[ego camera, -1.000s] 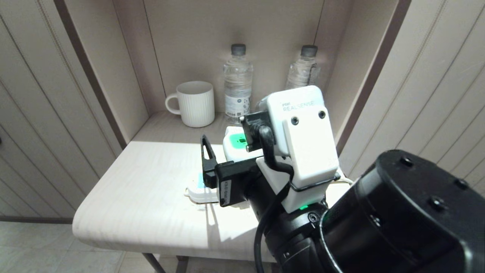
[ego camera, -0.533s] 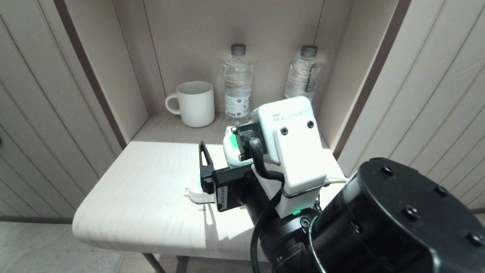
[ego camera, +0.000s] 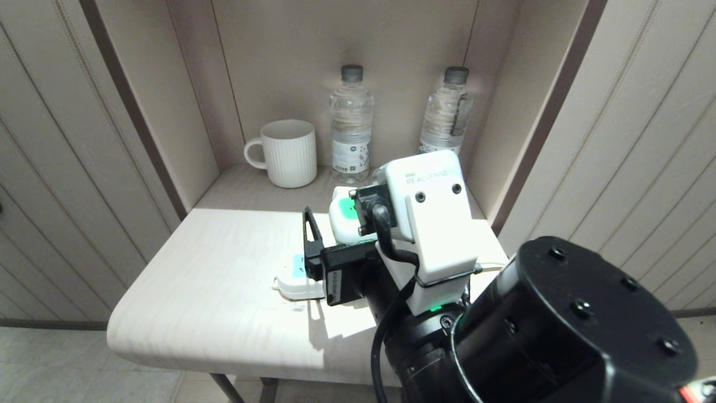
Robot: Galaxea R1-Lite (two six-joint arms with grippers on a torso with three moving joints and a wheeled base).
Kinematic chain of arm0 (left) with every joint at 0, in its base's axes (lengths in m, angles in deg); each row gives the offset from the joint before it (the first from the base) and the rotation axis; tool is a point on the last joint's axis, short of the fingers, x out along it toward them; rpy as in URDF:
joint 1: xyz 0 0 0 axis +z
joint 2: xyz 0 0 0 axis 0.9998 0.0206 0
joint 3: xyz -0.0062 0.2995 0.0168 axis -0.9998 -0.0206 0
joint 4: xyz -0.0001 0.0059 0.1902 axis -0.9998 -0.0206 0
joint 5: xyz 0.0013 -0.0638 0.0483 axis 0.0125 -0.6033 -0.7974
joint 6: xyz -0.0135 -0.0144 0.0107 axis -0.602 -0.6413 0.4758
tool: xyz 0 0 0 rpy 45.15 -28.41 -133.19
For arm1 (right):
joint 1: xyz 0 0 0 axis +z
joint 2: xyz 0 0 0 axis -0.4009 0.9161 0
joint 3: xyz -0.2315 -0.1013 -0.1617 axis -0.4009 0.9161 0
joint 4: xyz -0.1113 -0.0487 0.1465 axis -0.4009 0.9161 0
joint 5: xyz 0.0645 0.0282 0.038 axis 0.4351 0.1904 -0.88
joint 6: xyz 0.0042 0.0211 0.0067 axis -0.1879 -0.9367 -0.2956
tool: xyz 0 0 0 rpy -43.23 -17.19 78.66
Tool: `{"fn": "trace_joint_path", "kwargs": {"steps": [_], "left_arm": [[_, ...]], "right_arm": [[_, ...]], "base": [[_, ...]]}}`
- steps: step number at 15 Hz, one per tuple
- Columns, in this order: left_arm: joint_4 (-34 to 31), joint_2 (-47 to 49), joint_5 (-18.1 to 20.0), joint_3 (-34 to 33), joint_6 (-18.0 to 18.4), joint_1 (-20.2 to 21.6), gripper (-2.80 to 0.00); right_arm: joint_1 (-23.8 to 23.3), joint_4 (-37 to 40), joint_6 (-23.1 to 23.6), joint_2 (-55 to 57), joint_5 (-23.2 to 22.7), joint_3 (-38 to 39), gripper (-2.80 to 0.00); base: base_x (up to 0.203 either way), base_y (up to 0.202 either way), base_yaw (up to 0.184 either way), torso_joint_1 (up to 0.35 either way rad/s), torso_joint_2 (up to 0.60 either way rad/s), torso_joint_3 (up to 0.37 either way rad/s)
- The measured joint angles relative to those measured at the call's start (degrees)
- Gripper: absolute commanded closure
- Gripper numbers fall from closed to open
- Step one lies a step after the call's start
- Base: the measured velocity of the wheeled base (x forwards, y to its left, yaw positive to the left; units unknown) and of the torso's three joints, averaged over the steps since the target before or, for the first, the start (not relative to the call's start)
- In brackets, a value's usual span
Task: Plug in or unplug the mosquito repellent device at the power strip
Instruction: Pick up the mosquito repellent liquid
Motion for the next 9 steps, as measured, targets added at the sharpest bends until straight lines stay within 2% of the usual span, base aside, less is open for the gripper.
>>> {"fn": "trace_joint_path", "kwargs": {"steps": [9], "left_arm": [[0.0, 0.0, 0.0, 0.0, 0.0, 0.0, 0.00]], "right_arm": [[0.1, -0.1, -0.2, 1.4, -0.2, 0.3, -2.80]], "base": [[0.000, 0.000, 0.000, 0.000, 0.00, 0.000]]}}
